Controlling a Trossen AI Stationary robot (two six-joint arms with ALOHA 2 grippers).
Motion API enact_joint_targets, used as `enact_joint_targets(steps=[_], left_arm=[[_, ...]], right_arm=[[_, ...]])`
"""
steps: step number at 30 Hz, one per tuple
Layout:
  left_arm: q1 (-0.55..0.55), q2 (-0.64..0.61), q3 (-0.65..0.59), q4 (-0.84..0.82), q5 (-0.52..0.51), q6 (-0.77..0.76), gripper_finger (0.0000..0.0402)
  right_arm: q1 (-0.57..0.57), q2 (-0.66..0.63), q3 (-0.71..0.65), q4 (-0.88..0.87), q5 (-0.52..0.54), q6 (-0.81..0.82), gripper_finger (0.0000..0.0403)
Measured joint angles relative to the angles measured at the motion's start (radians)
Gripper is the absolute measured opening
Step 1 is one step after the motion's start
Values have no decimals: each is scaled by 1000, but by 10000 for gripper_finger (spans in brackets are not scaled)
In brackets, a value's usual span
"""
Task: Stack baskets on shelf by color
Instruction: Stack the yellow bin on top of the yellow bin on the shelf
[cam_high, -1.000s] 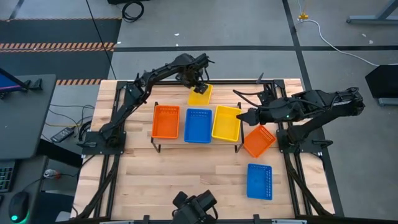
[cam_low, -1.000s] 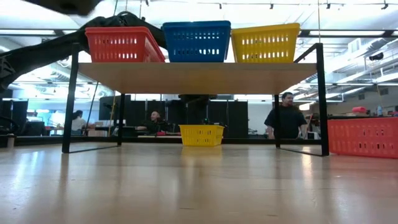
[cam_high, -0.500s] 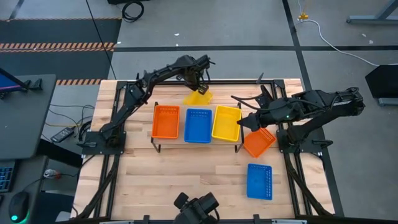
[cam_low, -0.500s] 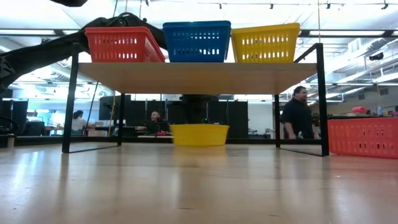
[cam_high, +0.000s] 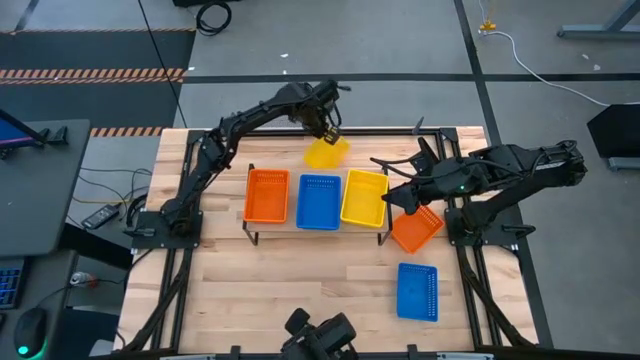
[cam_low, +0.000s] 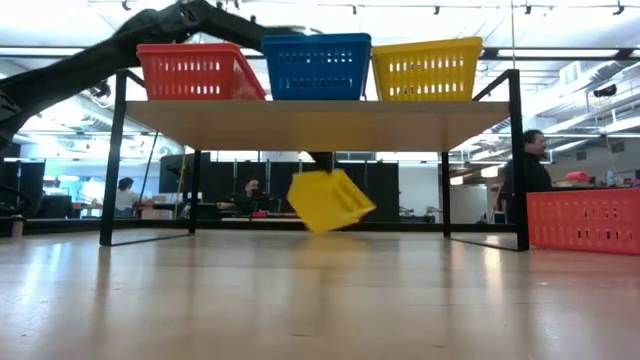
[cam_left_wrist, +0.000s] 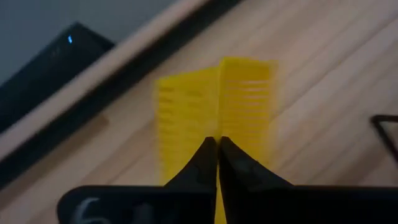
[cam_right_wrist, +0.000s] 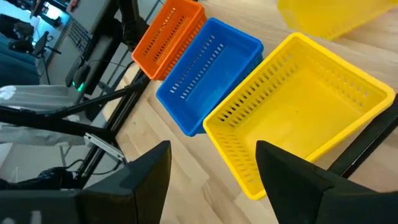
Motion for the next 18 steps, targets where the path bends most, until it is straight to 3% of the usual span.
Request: enact_joint_targets(steps=[8,18], left_arm=[[1,-139,2,51,6,-8,2],[-34,-292,2,132,31,-59,2]], right_arm=[[0,0,0,-1,10,-32,240],[-2,-3,0,-4,121,-54,240]])
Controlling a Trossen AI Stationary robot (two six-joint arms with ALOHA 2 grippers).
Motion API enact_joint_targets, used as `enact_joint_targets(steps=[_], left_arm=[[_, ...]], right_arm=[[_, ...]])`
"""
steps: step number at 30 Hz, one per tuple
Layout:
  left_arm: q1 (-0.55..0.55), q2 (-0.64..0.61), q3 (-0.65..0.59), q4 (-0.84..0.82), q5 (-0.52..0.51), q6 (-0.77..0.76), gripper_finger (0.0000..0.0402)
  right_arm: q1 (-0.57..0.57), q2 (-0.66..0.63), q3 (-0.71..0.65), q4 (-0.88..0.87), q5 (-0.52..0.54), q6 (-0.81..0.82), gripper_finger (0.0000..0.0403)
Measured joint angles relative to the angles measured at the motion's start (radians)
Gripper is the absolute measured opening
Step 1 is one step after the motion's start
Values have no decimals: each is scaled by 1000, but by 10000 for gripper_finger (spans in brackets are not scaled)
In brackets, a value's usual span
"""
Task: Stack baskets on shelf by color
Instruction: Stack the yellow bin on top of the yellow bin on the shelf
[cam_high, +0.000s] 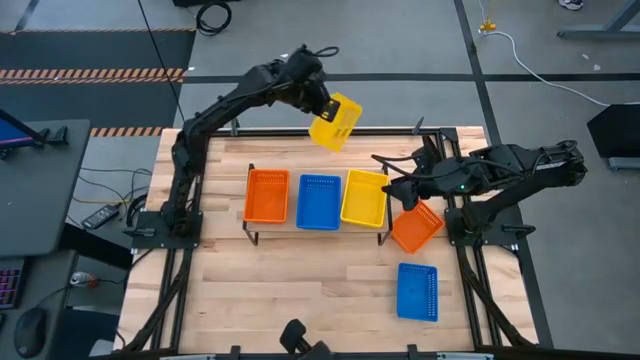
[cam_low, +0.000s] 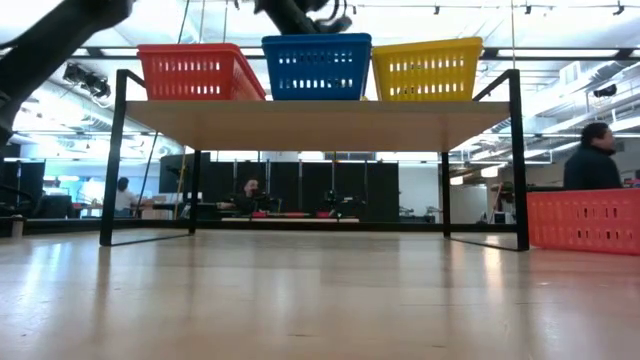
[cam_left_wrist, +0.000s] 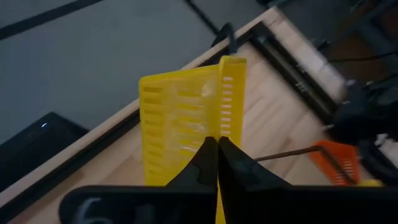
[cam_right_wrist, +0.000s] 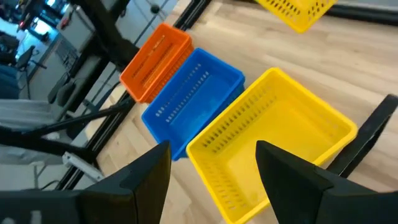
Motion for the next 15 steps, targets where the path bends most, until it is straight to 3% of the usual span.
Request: enact_joint_targets(steps=[4,8,15], left_arm=[[-4,-42,0,8,-2,-30,2],[-7,-88,0,21,-5,-57,2],[-52,-144,0,39,83,-168,2]], right_arm=[[-17,0,0,-34,10,27,240],[-39,0,0,-156,10,151,240],[-44,-22,0,-235,4,220,240]])
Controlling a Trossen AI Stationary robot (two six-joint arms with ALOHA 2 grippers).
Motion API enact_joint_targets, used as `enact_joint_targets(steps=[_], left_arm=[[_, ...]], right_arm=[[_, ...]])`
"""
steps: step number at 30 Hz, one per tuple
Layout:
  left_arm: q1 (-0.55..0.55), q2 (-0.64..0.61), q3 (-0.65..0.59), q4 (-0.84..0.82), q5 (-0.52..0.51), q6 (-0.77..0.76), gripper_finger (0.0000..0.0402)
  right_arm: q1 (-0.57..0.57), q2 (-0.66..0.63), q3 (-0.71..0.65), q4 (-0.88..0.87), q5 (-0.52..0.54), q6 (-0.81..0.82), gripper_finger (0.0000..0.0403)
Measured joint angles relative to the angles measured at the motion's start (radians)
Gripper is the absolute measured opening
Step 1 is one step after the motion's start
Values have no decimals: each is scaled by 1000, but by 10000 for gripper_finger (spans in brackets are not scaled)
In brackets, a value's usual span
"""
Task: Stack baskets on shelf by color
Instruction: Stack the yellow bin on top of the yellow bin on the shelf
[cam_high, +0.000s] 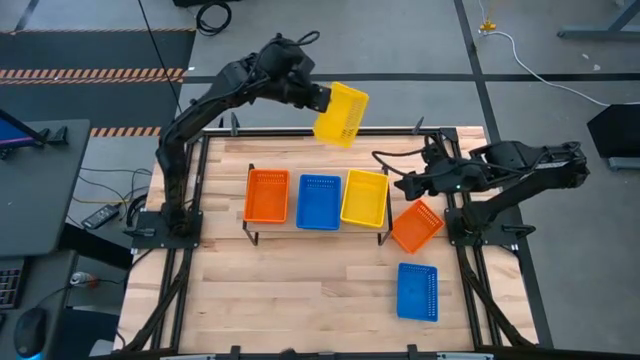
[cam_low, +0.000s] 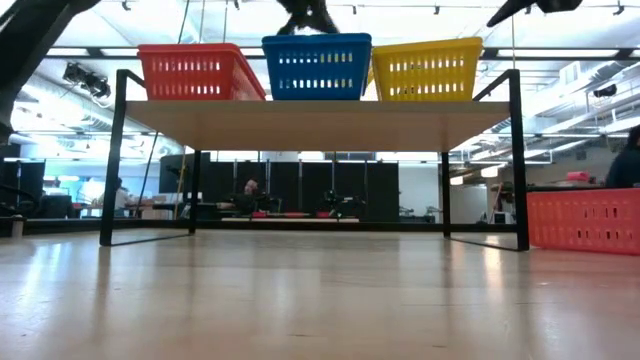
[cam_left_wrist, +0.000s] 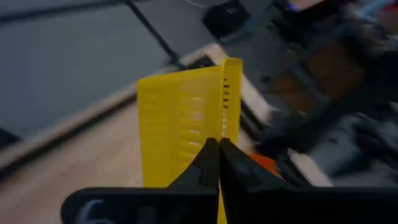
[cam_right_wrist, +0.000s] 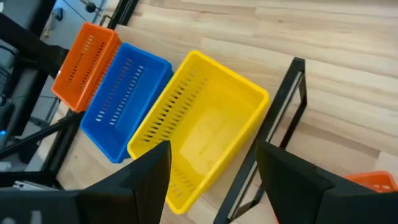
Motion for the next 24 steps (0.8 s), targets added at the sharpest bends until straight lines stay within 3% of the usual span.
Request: enact_joint_targets(steps=[9,24], left_arm=[[-144,-5,0,60,71,-135,2],[-300,31,-10,55,23,-280,4]], right_arm=[[3,-122,0,9,1,51,240],[10,-296,0,28,-21,40,240]])
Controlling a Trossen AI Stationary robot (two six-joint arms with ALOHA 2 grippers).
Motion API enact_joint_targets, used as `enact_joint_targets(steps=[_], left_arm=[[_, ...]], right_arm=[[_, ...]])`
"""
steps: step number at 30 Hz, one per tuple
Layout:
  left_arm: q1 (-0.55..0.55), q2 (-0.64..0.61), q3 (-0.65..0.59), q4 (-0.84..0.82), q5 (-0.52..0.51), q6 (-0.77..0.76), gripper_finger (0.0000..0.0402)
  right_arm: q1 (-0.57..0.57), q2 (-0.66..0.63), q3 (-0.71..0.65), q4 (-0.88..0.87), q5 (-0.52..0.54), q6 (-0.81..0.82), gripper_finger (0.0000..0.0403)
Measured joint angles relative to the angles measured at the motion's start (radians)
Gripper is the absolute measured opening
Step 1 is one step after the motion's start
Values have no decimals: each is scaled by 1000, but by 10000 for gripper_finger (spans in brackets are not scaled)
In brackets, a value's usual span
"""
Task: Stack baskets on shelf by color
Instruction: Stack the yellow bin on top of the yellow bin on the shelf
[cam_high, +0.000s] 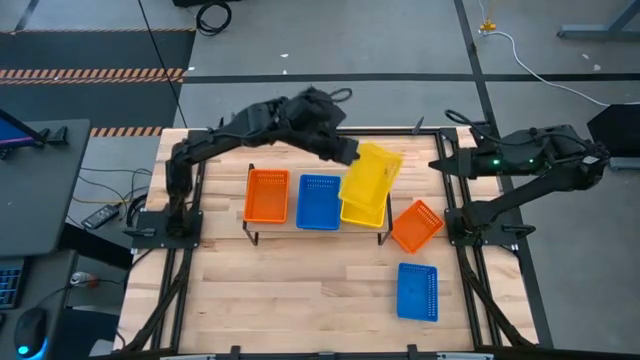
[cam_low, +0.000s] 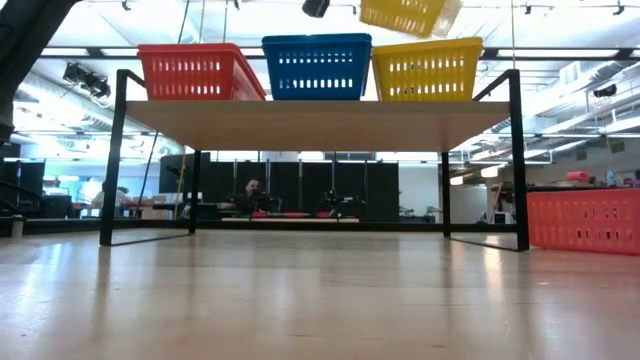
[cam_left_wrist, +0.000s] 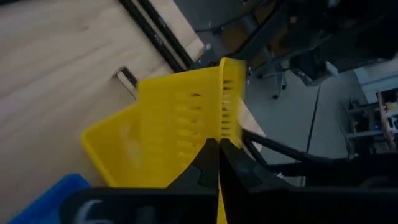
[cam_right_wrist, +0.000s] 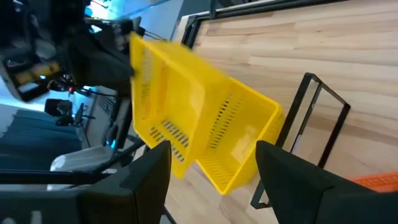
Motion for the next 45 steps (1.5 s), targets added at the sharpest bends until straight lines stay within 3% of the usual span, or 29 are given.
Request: enact_joint_targets(steps=[12,25,37,40,45], left_arm=[[-60,105,0,29,-9,-107,11],[-54,139,1,2,-57,-121,120],[-54,126,9,99,1,-188,145],[-60,119,9,130,11,-136,143],[-64,86,10,209,70,164,142]], right_arm=[[0,24,0,-1,-13,-44,240],[0,26,0,-8,-65,-93,240],[0,26,0,-60,-61,-101,240],[0,26,0,-61,-63,-101,240],[0,40,0,-122,-114,-82,240]])
